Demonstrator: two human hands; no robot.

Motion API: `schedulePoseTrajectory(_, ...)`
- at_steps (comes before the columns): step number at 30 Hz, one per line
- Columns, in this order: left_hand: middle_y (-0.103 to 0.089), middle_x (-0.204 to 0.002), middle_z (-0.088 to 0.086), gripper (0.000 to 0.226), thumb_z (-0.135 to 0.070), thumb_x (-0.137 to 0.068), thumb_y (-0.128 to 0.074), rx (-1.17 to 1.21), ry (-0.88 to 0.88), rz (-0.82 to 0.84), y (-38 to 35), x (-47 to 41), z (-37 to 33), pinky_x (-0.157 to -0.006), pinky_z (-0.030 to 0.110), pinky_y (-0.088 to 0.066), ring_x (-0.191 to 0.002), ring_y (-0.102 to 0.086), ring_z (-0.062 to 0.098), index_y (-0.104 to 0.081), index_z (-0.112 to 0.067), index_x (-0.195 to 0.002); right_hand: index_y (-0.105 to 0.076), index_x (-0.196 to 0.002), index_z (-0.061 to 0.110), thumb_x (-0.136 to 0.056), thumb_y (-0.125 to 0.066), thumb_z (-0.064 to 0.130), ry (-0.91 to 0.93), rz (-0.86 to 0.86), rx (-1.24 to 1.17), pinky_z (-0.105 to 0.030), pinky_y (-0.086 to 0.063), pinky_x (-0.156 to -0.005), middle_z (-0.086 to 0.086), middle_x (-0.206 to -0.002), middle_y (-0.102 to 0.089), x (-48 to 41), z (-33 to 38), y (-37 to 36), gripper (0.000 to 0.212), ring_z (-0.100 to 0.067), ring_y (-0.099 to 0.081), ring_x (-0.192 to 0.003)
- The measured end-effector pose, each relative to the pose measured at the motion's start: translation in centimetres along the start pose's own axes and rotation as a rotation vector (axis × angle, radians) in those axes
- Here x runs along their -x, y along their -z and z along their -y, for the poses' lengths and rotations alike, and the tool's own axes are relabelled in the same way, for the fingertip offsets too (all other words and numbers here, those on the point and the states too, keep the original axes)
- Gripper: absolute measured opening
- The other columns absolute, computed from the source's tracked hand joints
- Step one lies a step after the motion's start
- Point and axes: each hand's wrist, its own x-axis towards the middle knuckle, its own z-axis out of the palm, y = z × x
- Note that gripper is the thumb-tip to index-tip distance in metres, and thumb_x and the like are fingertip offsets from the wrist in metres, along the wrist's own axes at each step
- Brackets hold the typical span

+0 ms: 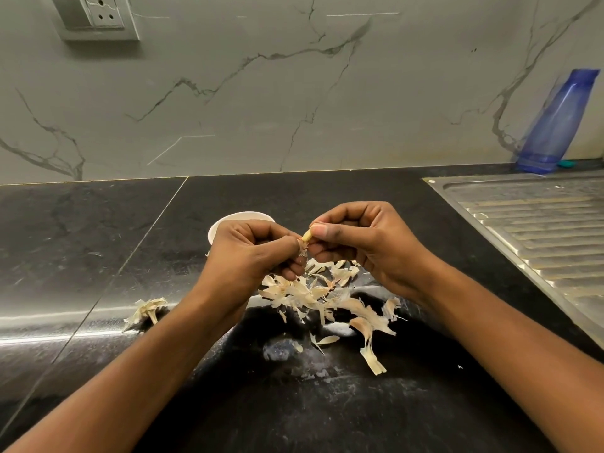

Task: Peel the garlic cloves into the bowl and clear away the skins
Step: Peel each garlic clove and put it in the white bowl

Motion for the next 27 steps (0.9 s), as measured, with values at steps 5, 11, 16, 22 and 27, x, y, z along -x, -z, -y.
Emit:
schedulePoseTrajectory(5, -0.072, -0.071, 0.02, 0.017, 0.013, -0.091, -0.066, -0.034, -0.022, 0.022, -0.08, 0.04, -0.02, -0.057, 0.027, -0.059, -0.06, -0.068, 0.025, -0.076, 0.004, -0.081, -0.075, -0.118, 0.002, -0.097, -0.07, 0.004, -0.065, 0.025, 0.003, -0.03, -0.064, -0.074, -0.021, -0.1, -0.078, -0.14, -0.08, 0.13, 0.022, -0.025, -0.077, -0.084)
schedulePoseTrajectory(11, -0.073, -0.071, 0.019, 0.016, 0.013, -0.091, -0.067, -0.045, -0.029, 0.007, 0.02, -0.13, 0.06, -0.056, 0.026, -0.057, -0.06, -0.067, 0.025, -0.076, 0.004, -0.081, -0.076, -0.114, -0.002, -0.098, -0.069, 0.012, -0.061, 0.05, 0.089, -0.028, -0.063, -0.075, -0.02, -0.099, -0.078, -0.09, 0.04, 0.17, 0.022, -0.025, -0.076, -0.086)
schedulePoseTrajectory(16, -0.074, -0.074, 0.021, 0.011, 0.01, -0.091, -0.068, -0.063, -0.022, 0.017, 0.04, -0.16, 0.17, -0.058, 0.027, -0.058, -0.063, -0.069, 0.027, -0.077, 0.006, -0.085, -0.077, -0.113, 0.0, -0.095, -0.072, 0.017, -0.065, 0.071, 0.114, -0.029, -0.064, -0.075, -0.02, -0.1, -0.078, -0.04, 0.13, 0.0, 0.025, -0.026, -0.076, -0.086)
schedulePoseTrajectory(22, -0.072, -0.071, 0.022, 0.012, 0.013, -0.09, -0.067, -0.056, 0.0, 0.001, 0.02, -0.2, 0.17, -0.056, 0.027, -0.057, -0.059, -0.067, 0.025, -0.075, 0.01, -0.083, -0.073, -0.113, -0.007, -0.104, -0.064, 0.018, -0.049, -0.025, 0.053, -0.032, -0.065, -0.075, -0.024, -0.097, -0.078, -0.23, 0.16, 0.17, 0.027, -0.027, -0.078, -0.083)
schedulePoseTrajectory(27, -0.073, -0.072, 0.022, 0.01, 0.011, -0.09, -0.069, -0.096, 0.007, -0.01, 0.19, -0.22, 0.07, -0.055, 0.026, -0.058, -0.059, -0.067, 0.024, -0.076, 0.008, -0.082, -0.074, -0.112, -0.004, -0.104, -0.064, 0.022, -0.038, -0.106, 0.023, -0.034, -0.065, -0.078, -0.023, -0.1, -0.079, -0.39, 0.47, 0.85, 0.029, -0.027, -0.077, -0.083)
